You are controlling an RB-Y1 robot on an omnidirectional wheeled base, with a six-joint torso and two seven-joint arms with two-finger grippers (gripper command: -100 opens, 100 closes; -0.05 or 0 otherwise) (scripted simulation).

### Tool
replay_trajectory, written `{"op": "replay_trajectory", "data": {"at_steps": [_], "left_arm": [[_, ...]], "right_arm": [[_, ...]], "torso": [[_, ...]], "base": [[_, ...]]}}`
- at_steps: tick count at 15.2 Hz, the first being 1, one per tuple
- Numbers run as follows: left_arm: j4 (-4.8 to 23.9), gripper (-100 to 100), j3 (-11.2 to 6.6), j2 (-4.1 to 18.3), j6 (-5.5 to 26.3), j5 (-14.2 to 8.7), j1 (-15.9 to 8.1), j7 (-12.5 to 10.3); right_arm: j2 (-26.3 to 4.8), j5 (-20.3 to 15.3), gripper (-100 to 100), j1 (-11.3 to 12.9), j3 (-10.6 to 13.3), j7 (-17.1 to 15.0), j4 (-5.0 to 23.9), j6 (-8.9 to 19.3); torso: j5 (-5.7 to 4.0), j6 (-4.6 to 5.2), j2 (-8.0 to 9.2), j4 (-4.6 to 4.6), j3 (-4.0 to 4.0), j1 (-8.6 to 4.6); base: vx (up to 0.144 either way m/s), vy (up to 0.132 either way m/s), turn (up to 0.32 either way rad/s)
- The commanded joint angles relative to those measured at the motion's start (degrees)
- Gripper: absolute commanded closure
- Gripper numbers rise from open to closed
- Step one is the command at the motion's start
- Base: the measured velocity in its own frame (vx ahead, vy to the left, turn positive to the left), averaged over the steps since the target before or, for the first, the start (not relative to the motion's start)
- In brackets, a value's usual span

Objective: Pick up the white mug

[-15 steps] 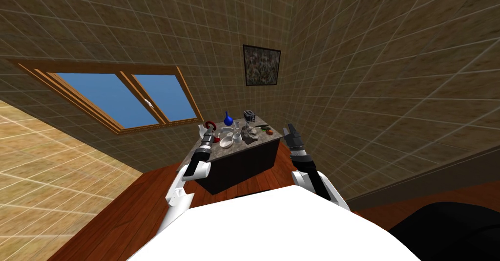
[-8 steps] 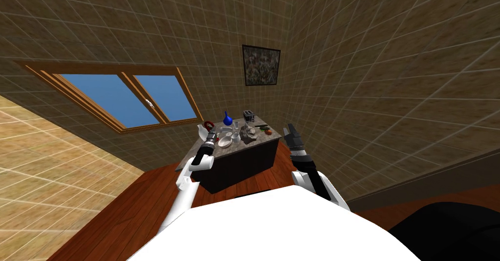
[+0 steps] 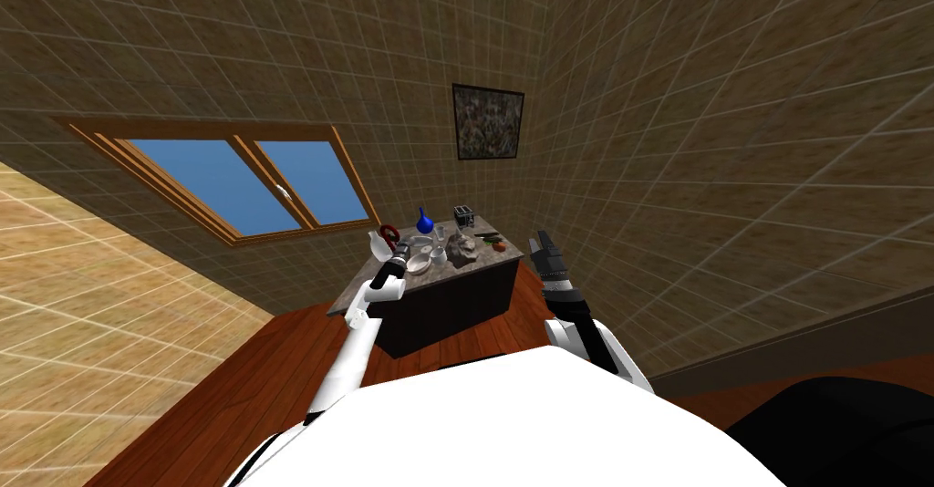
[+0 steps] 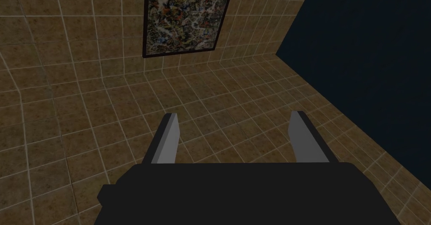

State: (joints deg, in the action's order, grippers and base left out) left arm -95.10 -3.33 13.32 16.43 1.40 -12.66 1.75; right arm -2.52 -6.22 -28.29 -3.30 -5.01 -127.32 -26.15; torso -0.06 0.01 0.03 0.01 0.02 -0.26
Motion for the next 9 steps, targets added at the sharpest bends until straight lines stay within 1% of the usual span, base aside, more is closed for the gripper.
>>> {"op": "replay_trajectory", "data": {"at_steps": [1,2,3,4,5,6,7,8,9], "left_arm": [[2.19,-100,-0.03,-0.04,2.28,-0.1,-2.18,0.11],[4.08,-100,-0.02,0.02,3.88,-0.62,-4.01,0.32],[5.31,-100,-0.02,0.02,4.99,-0.62,-5.28,0.32],[5.76,-100,-0.02,0.02,5.76,-0.62,-5.77,0.32],[7.72,-100,-0.01,0.03,7.32,-1.15,-7.73,0.51],[8.68,-100,-0.01,0.03,8.67,-1.15,-9.0,0.51],[9.37,-100,-0.01,0.03,9.28,-1.15,-9.38,0.51],[10.97,-100,-0.01,-0.01,11.01,-1.67,-11.22,0.69],[12.15,-100,-0.01,-0.01,12.08,-1.67,-12.35,0.69]], "right_arm": [[0.0,0.0,0,0.0,0.0,0.0,0.0,0.0],[0.0,0.0,0,0.0,0.0,0.0,0.0,0.0],[0.0,0.0,0,0.0,0.0,0.0,0.0,0.0],[0.0,0.0,0,0.0,0.0,0.0,0.0,0.0],[0.0,0.0,0,0.0,0.0,0.0,0.0,0.0],[0.0,0.0,0,0.0,0.0,0.0,0.0,0.0],[0.0,0.0,0,0.0,0.0,0.0,0.0,0.0],[0.0,0.0,0,0.0,0.0,0.0,0.0,0.0],[0.0,0.0,0,0.0,0.0,0.0,0.0,0.0]], "torso": [[0.0,0.0,0.0,0.0,0.0,0.0],[0.0,0.0,0.0,0.0,0.0,0.02],[0.0,0.0,0.02,0.0,0.01,0.01],[0.0,0.0,0.04,0.01,0.02,0.0],[0.0,0.0,0.02,0.01,0.02,0.03],[0.0,0.0,0.02,0.01,0.01,0.01],[-0.01,0.0,0.01,0.0,0.01,-0.01],[0.0,0.0,0.0,0.0,0.0,0.02],[0.0,0.0,0.0,0.0,0.0,0.02]], "base": [[-0.022,-0.049,0.017],[-0.029,-0.056,0.028],[-0.032,-0.059,0.037],[-0.021,-0.046,0.019],[-0.021,-0.058,0.042],[-0.021,-0.063,0.043],[-0.014,-0.046,0.014],[-0.019,-0.051,0.042],[-0.023,-0.054,0.044]]}}
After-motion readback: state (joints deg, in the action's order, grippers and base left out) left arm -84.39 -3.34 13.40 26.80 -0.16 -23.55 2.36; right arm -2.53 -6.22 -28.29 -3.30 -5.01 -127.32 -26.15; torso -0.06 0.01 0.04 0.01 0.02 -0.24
